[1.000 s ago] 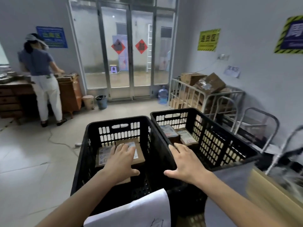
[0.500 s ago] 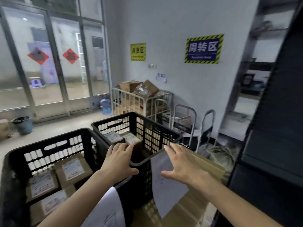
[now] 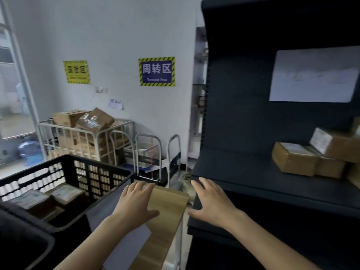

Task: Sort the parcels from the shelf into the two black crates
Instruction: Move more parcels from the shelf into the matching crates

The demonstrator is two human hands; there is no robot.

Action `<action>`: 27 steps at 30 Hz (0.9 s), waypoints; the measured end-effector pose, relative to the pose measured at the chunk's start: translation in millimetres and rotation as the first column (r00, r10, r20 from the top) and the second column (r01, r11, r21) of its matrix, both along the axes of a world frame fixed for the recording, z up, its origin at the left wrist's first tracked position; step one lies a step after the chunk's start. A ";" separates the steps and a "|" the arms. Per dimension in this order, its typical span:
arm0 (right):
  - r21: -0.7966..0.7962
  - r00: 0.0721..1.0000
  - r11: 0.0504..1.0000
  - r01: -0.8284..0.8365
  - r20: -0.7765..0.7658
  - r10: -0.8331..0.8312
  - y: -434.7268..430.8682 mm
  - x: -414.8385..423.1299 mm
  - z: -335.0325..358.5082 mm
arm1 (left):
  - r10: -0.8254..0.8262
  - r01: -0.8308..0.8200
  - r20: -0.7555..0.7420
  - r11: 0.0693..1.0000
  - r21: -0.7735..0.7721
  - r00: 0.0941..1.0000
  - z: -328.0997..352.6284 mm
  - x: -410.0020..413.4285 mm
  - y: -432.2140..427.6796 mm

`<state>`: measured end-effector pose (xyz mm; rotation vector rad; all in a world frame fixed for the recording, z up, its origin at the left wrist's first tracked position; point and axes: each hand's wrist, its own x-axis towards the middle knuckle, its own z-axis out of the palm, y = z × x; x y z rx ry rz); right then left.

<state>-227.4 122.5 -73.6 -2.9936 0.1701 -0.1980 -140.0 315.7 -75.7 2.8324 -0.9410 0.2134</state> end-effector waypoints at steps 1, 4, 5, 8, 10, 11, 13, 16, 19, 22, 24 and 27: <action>0.004 1.000 1.000 0.019 -0.004 -0.019 -11.7 -9.0 1.9 | -0.018 0.018 0.002 1.000 -0.001 1.000 1.2 -4.7 -13.5; 0.016 0.998 0.998 0.065 0.001 -0.066 -46.6 -35.5 8.4 | -0.054 0.054 -0.002 0.999 -0.002 0.999 4.5 -20.6 -52.6; 0.019 0.997 0.997 0.079 0.006 -0.079 -58.1 -43.8 10.3 | -0.065 0.065 -0.002 0.998 -0.004 0.998 6.6 -26.3 -65.5; 0.021 0.994 0.994 0.111 0.016 -0.112 -93.0 -67.7 13.7 | -0.091 0.091 0.020 0.996 -0.021 0.996 13.8 -44.2 -104.9; 0.027 0.991 0.991 0.129 0.014 -0.130 -116.4 -83.5 15.2 | -0.110 0.111 0.023 0.993 -0.037 0.994 17.1 -55.4 -132.7; 0.031 0.990 0.990 0.140 0.013 -0.140 -128.5 -91.3 16.1 | -0.119 0.120 0.019 0.992 -0.039 0.993 17.9 -60.8 -146.8; 0.039 0.986 0.986 0.165 0.014 -0.165 -153.3 -106.4 18.1 | -0.138 0.138 0.012 0.990 -0.032 0.990 18.7 -70.8 -175.1; 0.043 0.979 0.978 0.205 0.016 -0.205 -189.9 -128.7 20.1 | -0.167 0.168 0.010 0.985 -0.048 0.986 18.4 -84.2 -216.7; 0.040 0.968 0.967 0.250 0.027 -0.251 -224.4 -149.8 18.0 | -0.216 0.217 0.010 0.975 -0.050 0.976 17.5 -97.4 -255.0; 0.055 0.951 0.950 0.307 0.024 -0.308 -252.8 -170.7 15.8 | -0.274 0.274 0.001 0.961 -0.045 0.962 17.8 -110.4 -289.0; 0.067 0.938 0.937 0.343 0.019 -0.345 -269.2 -183.3 15.6 | -0.309 0.308 -0.005 0.950 -0.051 0.951 19.1 -118.2 -309.8; 0.083 0.916 0.913 0.399 0.016 -0.402 -291.6 -198.7 14.7 | -0.361 0.359 -0.014 0.932 -0.055 0.933 21.1 -127.5 -336.6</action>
